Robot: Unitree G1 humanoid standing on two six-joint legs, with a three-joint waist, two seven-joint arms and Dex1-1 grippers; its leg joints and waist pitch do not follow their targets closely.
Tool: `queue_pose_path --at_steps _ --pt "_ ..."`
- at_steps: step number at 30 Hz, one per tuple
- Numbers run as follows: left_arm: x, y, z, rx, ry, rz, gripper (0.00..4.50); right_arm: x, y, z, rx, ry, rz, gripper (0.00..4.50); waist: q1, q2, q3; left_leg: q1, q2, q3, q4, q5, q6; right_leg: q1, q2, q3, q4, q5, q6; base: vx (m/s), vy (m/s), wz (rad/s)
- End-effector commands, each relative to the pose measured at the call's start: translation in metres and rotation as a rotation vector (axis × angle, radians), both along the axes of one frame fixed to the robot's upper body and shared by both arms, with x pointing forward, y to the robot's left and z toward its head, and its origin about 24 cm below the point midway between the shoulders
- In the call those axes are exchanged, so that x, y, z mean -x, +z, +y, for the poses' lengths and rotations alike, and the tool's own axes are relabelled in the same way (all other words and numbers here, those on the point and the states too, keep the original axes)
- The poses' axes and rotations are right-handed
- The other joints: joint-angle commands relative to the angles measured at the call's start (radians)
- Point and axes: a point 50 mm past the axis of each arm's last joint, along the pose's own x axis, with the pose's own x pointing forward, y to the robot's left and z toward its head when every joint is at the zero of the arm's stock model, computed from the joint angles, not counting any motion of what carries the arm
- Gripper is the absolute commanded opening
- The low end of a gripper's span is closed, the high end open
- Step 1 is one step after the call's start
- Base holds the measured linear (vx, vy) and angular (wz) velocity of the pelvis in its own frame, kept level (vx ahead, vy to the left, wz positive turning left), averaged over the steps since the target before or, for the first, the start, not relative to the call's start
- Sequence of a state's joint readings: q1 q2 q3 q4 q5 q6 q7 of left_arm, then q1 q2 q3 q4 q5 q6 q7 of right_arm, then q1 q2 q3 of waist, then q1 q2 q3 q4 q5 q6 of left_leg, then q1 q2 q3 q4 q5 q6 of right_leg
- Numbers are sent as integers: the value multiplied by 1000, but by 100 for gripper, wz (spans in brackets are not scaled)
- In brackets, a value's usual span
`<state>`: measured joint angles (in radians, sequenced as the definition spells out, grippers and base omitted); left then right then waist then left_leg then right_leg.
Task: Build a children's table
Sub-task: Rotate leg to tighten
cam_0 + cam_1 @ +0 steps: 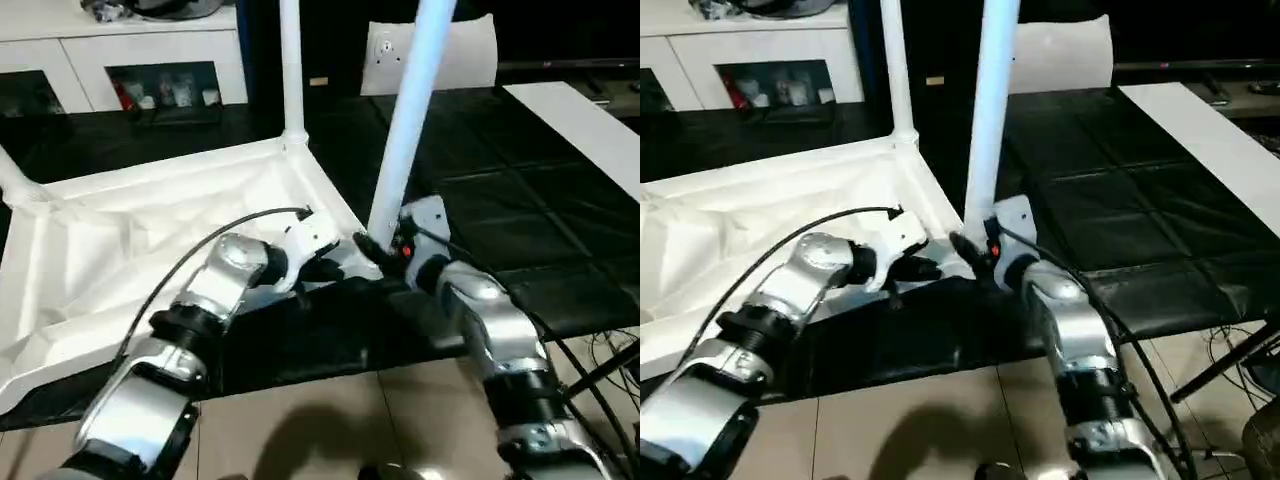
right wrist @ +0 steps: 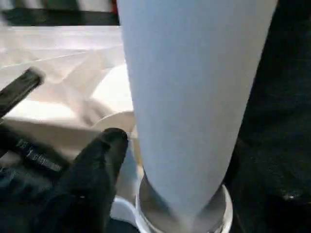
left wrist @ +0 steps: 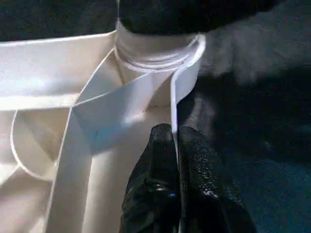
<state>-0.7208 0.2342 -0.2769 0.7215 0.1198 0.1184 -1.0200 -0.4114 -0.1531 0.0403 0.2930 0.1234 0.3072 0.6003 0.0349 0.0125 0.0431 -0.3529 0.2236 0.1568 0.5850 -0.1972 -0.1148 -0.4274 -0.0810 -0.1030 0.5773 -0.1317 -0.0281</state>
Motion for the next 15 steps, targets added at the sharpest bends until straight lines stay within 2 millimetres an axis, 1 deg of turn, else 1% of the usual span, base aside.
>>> queue_pose_path --at_steps 1,2,3,4,5,6,7,8,9,10,12,13,14,15 --pt "2 19 -6 20 -163 -79 0 8 7 6 -20 178 -49 352 10 1 -74 -9 -9 16 -55 -121 103 86 -46 42 -54 -204 -194 0 0 0" --pt "2 19 -6 18 -166 -79 0 9 7 6 -19 183 -51 357 11 2 -74 -8 -7 15 -56 -126 102 85 -47 42 -55 -210 -196 0 0 0" --pt "4 18 -2 7 -199 -66 0 12 8 1 0 242 -62 357 13 1 -72 -7 -7 16 -56 -141 102 85 -47 41 -59 -229 -193 0 0 0" --pt "5 18 0 3 -228 -53 0 14 9 -4 18 297 -70 375 16 -1 -71 -6 -7 17 -56 -149 99 85 -46 41 -60 -248 -187 0 0 0" --pt "6 18 1 4 -241 -48 0 15 9 -6 23 317 -70 387 19 1 -71 -4 -6 17 -56 -154 99 84 -48 42 -60 -259 -186 0 0 0" --pt "7 19 2 10 -274 -35 0 17 10 -10 33 360 -65 395 24 0 -69 -3 -6 19 -56 -162 100 82 -47 41 -64 -282 -181 0 0 0" --pt "9 20 2 15 -302 -27 0 18 11 -12 39 395 -60 399 28 1 -70 -3 -5 18 -56 -161 98 83 -48 42 -63 -285 -180 0 0 0" --pt "9 20 3 11 -321 -25 0 19 11 -13 41 417 -56 406 34 2 -68 0 -2 19 -58 -161 95 78 -47 43 -63 -287 -183 0 0 0" --pt "13 20 5 -19 -398 -8 0 23 12 -17 54 513 -28 418 39 0 -71 1 -1 18 -57 -162 93 81 -46 41 -61 -278 -186 0 0 0" --pt "15 20 7 -40 -436 3 0 26 12 -19 63 561 -11 418 47 2 -70 2 3 19 -58 -159 95 79 -46 43 -57 -262 -191 0 0 0" --pt "18 19 8 -61 -497 26 0 29 12 -21 72 645 26 418 58 2 -71 5 4 20 -57 -164 96 77 -47 44 -55 -248 -199 0 0 0" --pt "20 19 8 -69 -520 30 0 31 12 -22 65 684 50 418 60 2 -71 5 3 21 -56 -164 97 77 -47 44 -54 -245 -202 0 0 0" --pt "21 19 8 -78 -544 35 0 32 13 -23 58 718 67 418 65 -3 -71 2 3 21 -56 -163 98 80 -48 43 -53 -250 -201 0 0 0" --pt "22 19 9 -88 -565 42 0 33 13 -24 51 742 81 392 69 -2 -70 0 4 20 -57 -164 96 80 -49 42 -55 -271 -191 0 0 0"
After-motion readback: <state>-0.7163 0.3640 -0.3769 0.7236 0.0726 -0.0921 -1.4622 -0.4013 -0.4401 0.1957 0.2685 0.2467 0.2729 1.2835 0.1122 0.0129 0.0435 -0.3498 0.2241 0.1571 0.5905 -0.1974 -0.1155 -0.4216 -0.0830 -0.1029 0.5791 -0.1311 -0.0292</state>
